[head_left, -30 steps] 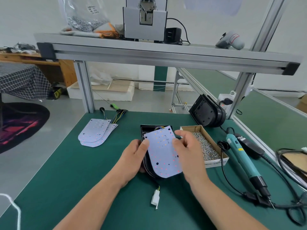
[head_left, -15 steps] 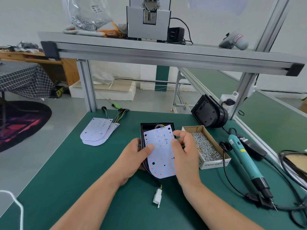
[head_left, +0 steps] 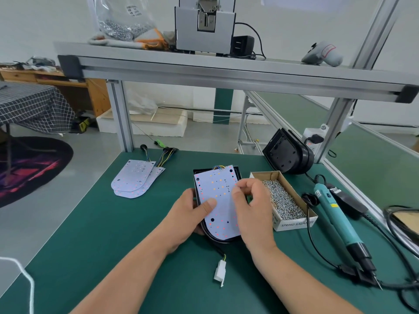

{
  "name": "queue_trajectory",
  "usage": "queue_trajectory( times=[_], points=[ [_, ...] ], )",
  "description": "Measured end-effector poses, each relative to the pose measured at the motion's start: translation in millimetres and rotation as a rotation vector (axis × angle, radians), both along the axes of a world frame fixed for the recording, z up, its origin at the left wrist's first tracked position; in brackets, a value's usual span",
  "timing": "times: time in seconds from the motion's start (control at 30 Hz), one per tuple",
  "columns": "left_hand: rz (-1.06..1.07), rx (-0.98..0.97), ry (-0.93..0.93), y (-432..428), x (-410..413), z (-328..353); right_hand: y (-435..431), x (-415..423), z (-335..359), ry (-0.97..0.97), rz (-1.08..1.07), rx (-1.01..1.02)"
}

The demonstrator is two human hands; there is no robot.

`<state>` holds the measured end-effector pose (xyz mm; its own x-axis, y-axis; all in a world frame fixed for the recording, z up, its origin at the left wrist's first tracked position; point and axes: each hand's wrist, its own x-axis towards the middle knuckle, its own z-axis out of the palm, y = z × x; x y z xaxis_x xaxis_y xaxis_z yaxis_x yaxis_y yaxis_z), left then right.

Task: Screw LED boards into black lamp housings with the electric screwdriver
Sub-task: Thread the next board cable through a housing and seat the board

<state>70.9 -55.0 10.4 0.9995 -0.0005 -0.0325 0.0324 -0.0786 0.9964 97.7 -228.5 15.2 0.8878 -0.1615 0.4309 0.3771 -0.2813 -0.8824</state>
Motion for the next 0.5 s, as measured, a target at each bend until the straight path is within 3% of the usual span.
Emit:
queue_trajectory(
  times=[0.2, 0.27, 0.37, 0.5],
  points=[
    [0.072, -0.148, 0.001, -1.7, 0.0, -1.1, -2.3, -0.6, 6.9, -0.102, 0.005, -0.303],
    [0.084, -0.153, -0.007, -2.1, 0.4, -2.3, -8.1, 2.8, 9.5, 0.063, 0.073, -0.232],
    [0.095, -0.146, -0.020, -1.8, 1.7, -5.2, -18.3, 8.6, 12.3, 0.368, 0.322, 0.042],
    [0.098, -0.121, -0.040, -1.2, 2.3, -5.2, -17.6, 11.9, 7.8, 0.369, 0.282, 0.029]
  ],
)
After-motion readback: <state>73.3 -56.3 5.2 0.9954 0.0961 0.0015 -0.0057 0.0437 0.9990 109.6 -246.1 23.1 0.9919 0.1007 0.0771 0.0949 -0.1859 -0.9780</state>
